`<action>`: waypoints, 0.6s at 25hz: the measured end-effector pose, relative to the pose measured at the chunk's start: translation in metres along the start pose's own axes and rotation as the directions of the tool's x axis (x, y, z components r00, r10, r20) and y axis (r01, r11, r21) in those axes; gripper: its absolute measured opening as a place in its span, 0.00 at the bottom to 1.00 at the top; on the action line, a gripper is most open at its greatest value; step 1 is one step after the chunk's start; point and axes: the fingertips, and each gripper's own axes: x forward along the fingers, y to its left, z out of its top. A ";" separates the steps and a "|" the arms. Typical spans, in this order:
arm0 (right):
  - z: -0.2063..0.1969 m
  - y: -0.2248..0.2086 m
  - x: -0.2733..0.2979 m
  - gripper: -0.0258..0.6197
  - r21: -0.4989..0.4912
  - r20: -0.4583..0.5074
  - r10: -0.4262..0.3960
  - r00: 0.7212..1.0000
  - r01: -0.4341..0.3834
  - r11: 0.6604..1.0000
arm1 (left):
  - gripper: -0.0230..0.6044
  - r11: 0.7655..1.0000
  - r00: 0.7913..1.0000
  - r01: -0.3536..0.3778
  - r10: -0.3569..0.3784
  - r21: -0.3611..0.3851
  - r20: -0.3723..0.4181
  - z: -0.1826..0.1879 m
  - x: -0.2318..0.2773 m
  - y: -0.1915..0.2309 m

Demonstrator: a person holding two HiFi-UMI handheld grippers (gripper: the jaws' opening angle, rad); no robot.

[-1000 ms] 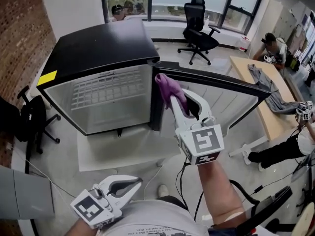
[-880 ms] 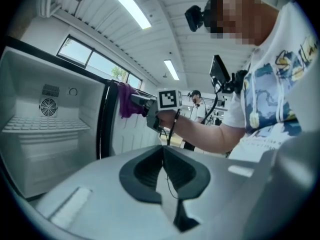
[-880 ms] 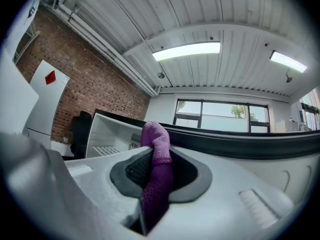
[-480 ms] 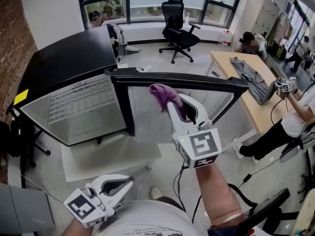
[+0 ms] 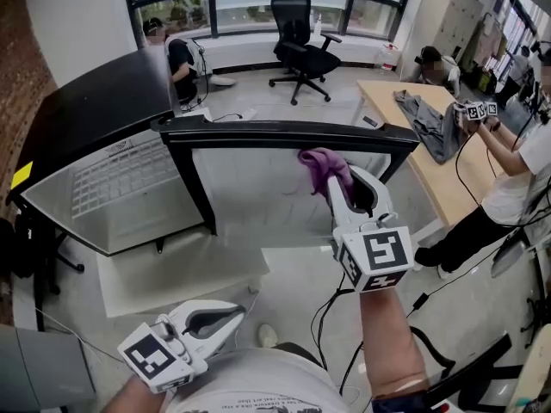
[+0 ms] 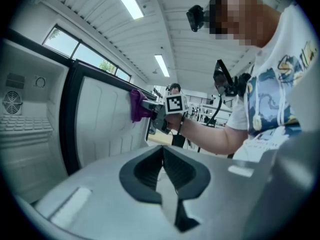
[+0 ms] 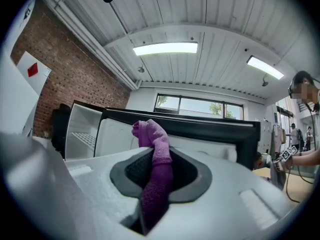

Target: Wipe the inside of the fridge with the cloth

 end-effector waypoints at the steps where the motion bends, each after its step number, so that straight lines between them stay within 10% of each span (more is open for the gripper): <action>1: -0.002 -0.008 -0.004 0.16 0.002 -0.001 -0.013 1.000 0.013 1.000 | 0.04 1.000 1.000 0.004 -0.004 0.000 -0.005 -0.001 0.003 -0.002; 15: -0.012 -0.068 -0.044 0.16 0.025 -0.002 -0.123 0.992 0.123 0.992 | 0.04 0.999 0.999 0.032 -0.032 -0.001 -0.012 -0.001 0.036 -0.020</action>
